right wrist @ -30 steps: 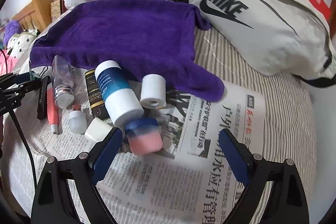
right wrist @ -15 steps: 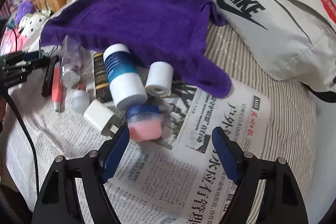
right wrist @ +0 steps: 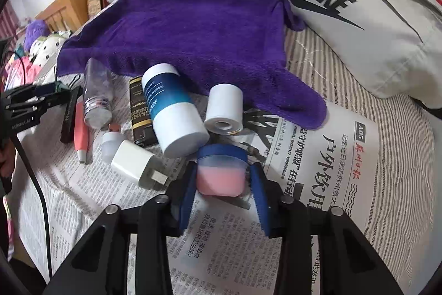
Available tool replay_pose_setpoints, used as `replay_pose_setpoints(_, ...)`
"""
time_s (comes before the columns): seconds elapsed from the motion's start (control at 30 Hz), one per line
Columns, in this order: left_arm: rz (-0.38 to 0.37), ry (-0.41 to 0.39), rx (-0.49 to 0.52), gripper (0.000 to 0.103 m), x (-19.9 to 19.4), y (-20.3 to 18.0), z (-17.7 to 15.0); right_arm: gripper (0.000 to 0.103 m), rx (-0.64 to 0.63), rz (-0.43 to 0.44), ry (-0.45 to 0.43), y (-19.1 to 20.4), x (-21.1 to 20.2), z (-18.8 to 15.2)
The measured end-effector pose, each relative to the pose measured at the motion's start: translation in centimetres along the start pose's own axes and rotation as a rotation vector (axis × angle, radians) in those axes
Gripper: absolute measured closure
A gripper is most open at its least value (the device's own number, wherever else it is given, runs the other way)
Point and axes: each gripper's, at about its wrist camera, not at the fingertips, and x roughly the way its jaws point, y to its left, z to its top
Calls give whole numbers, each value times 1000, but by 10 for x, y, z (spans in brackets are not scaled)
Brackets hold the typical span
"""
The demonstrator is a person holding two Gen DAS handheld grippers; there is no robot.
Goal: Organize rigid objects
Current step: 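Grasp the green binder clip with left tool while right tool grasps the pink-lidded jar, then carry clip and jar onto the purple towel and open both tools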
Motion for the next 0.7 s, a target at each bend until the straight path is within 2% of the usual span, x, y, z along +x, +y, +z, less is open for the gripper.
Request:
replay_pose_setpoints(0.4, -55, 30, -38, 64, -12, 6, -4, 67, 45, 11, 14, -9, -18, -4)
replay_pose_setpoints(0.7, -56, -3, -58, 64, -34, 15, 6, 67, 36, 14, -31, -11, -42, 2)
